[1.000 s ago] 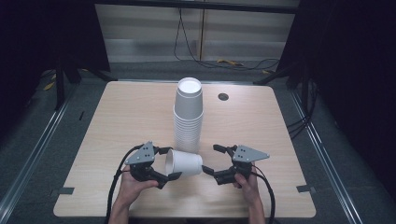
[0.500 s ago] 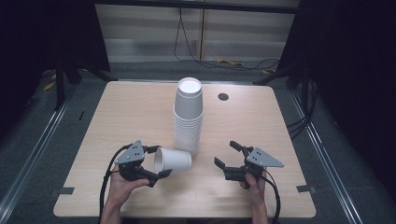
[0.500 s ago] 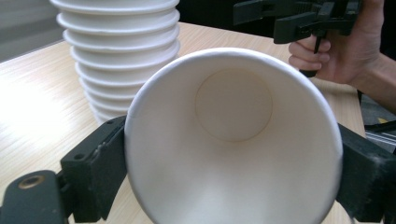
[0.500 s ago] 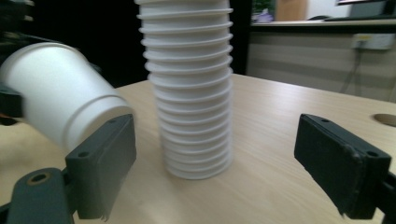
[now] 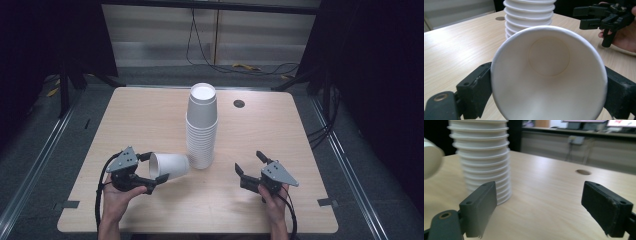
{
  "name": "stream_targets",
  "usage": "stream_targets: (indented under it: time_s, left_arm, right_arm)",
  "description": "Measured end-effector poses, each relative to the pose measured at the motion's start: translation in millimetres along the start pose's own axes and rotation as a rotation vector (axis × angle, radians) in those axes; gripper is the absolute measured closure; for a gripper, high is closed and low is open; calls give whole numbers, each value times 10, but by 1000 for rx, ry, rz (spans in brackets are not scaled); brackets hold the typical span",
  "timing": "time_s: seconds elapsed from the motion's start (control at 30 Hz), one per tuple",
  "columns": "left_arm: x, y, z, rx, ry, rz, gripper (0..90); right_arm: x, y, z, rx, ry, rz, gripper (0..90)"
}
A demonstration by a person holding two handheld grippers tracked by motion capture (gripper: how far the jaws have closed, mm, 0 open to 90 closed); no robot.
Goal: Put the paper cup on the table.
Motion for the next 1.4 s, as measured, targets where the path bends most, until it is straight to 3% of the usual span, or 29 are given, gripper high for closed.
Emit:
stream_targets:
  time_s: [0.1,0.27,0.37,0.53,0.6,0.67,0.8,1.0,1.13,1.23,1.4]
  left_arm:
    - [98,-34,-31,24,38,-23,109]
    - [200,-26,-69,58,86,-32,109]
    - [195,-1,-81,52,77,-21,108]
    - [243,-1,-82,85,95,-30,108]
    - [249,7,-81,122,88,-10,106]
    - [282,31,-75,156,111,8,105]
    - [304,122,-67,180,100,22,105]
    - [410,220,-89,238,114,23,105]
    - [511,213,-105,323,139,35,103]
    - [528,206,-82,354,115,25,103]
    - [612,181,-42,453,127,38,101]
  right_arm:
    - [-38,-24,-1,-27,-46,-31,133]
    - [-41,-67,11,-29,-56,6,131]
    - [-24,-79,12,-27,-50,9,130]
    - [-9,-63,-7,-52,-33,9,130]
    - [-29,-55,-24,-69,-38,28,129]
    - [-65,-50,-40,-84,-56,58,130]
    - [-73,-19,-99,-144,-58,61,132]
    - [-75,-17,-105,-149,-58,68,133]
    - [-76,-19,-107,-146,-59,70,135]
    - [-74,-17,-106,-148,-57,68,138]
    - [-75,-20,-107,-145,-58,69,143]
Point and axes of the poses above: each handheld gripper's, and its own axes: z roughly forward along the jaws, y roughly out of its top, x roughly to its left, the point moved 10 cm from there along z, roughly forward along the jaws, and after that the axes turned 1 degree about -x, right-handed, at the moved point
